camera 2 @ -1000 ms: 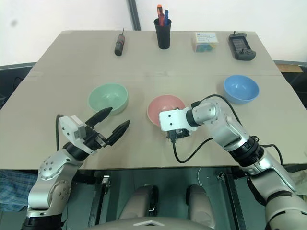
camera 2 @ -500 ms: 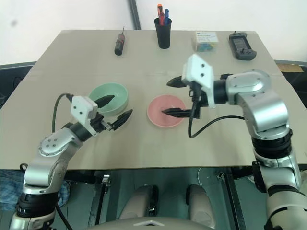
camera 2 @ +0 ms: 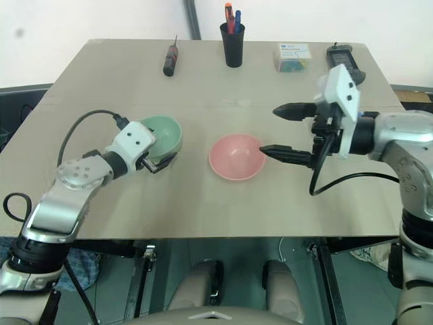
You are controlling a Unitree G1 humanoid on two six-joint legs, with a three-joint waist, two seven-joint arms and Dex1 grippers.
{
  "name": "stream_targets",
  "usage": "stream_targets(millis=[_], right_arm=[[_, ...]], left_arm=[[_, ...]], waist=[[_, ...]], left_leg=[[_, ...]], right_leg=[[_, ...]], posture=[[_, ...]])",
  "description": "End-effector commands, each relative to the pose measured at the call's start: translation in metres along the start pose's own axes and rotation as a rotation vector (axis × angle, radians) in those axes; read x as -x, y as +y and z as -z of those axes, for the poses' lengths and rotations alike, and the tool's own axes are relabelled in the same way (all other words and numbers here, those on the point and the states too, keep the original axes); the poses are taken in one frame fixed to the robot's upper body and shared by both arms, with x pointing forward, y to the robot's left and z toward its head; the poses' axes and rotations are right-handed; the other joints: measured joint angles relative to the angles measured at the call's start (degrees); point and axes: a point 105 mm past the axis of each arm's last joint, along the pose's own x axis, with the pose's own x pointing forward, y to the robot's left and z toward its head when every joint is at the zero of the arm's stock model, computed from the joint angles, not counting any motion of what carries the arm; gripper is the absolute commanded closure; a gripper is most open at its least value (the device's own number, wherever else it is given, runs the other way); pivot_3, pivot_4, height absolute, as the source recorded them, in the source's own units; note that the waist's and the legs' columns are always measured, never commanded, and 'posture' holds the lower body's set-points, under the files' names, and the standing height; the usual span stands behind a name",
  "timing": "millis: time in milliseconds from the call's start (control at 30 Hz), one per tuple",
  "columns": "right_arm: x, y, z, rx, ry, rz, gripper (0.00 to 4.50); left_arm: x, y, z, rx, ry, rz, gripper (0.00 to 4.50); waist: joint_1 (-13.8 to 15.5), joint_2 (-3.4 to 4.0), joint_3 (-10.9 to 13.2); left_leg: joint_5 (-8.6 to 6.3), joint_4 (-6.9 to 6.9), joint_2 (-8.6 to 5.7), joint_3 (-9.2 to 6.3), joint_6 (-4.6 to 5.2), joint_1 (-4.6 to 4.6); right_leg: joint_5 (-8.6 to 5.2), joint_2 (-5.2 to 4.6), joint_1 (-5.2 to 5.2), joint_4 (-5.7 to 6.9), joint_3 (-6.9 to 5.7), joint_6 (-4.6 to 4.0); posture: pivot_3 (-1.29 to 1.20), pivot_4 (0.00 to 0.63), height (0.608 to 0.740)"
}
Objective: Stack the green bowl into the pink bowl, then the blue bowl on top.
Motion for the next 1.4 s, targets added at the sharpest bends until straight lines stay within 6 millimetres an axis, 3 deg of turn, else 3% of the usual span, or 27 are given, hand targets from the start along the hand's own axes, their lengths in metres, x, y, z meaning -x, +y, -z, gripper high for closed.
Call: stream_targets(millis=[33,433,600,867,1000,1200,1400], right_arm=[[0.008,0.004,-0.014,0.056,-0.029,0.033,0.11],[0.011,0.004,-0.02,0.084,-0.026,0.081,0.11],[0.012,0.004,-0.021,0.087,-0.018,0.087,0.0],[0.011,0.003,-0.022,0.09,-0.016,0.083,0.0],[0.009,0.004,-0.022,0.093,-0.017,0.074,0.0],[0.005,0.005,-0.022,0.097,-0.021,0.057,0.0],[0.002,0.004,-0.022,0.102,-0.029,0.046,0.0]], left_arm=[[-0.004,0.006,-0.007,-0.066,-0.001,0.008,0.0],[-0.023,-0.007,0.006,-0.096,0.059,0.12,0.0],[-0.024,-0.007,0.007,-0.104,0.065,0.13,1.47],[-0.023,-0.009,0.009,-0.115,0.071,0.155,4.43],[-0.022,-0.004,0.006,-0.15,0.058,0.175,4.43],[-0.023,0.009,-0.026,-0.257,-0.058,0.226,4.43],[-0.025,0.001,-0.081,-0.47,-0.239,0.395,4.43]], waist=[[0.0,0.0,0.0],[0.1,-0.01,0.0],[0.1,-0.01,0.0],[0.1,-0.01,0.0],[0.1,-0.01,0.0],[0.4,-0.02,0.0],[0.5,-0.09,0.0]], left_leg=[[0.0,0.0,0.0,0.0,0.0,0.0],[0.0,0.04,-0.01,0.01,0.0,-0.02],[0.0,0.05,-0.01,0.01,0.0,-0.02],[0.0,0.06,0.0,0.01,0.0,-0.02],[0.0,0.07,0.0,0.01,0.0,-0.02],[0.0,0.11,0.0,-0.01,0.01,-0.05],[0.01,0.16,-0.01,-0.03,0.01,-0.11]], right_leg=[[0.0,0.0,0.0,0.0,0.0,0.0],[0.0,-0.01,0.0,0.01,0.0,0.0],[0.0,-0.01,0.01,0.02,0.0,0.0],[0.0,-0.01,0.01,0.03,0.01,0.0],[0.0,-0.01,0.0,0.04,0.01,0.0],[0.0,-0.01,0.0,0.07,-0.01,0.0],[0.01,0.0,-0.01,0.08,-0.04,0.01]], posture=[[0.0,0.15,0.74],[0.0,0.15,0.74],[0.0,0.15,0.74],[0.0,0.15,0.74],[0.0,0.15,0.74],[0.0,0.15,0.74],[0.0,0.15,0.74]])
